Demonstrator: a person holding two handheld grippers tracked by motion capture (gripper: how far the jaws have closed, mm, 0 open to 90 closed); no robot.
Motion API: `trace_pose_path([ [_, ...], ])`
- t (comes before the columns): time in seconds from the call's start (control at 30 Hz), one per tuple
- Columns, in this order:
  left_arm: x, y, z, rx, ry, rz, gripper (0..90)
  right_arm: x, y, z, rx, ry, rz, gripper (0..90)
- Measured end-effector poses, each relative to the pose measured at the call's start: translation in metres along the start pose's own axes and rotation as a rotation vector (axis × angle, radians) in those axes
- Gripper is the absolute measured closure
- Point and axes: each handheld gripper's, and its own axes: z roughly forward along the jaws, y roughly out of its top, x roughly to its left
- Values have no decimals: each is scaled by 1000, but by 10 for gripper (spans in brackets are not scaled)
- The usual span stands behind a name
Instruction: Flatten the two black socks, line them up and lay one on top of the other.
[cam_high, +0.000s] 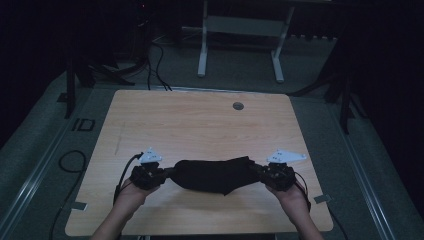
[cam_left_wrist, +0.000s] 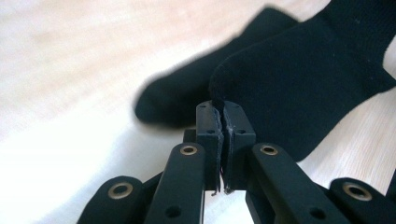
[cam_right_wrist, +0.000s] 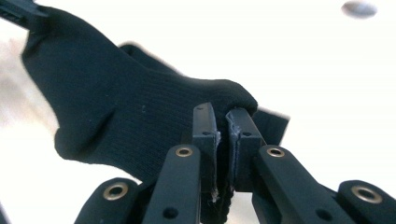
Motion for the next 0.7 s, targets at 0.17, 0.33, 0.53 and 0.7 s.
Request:
trace_pose_path([
  [0.17,19,19,2,-5,-1,-43,869,-13,15,13,-10,-13,21,835],
  [0.33,34,15,25,37,-19,-94,868,-26,10,41,36,-25,54,833],
  [0.53,44,2,53,92,-17,-116,868,-39,-7,72,119,-49,85,833],
  [0.7,48,-5,69,115,6,-113,866,-43,-18,88,169,-71,80,829],
])
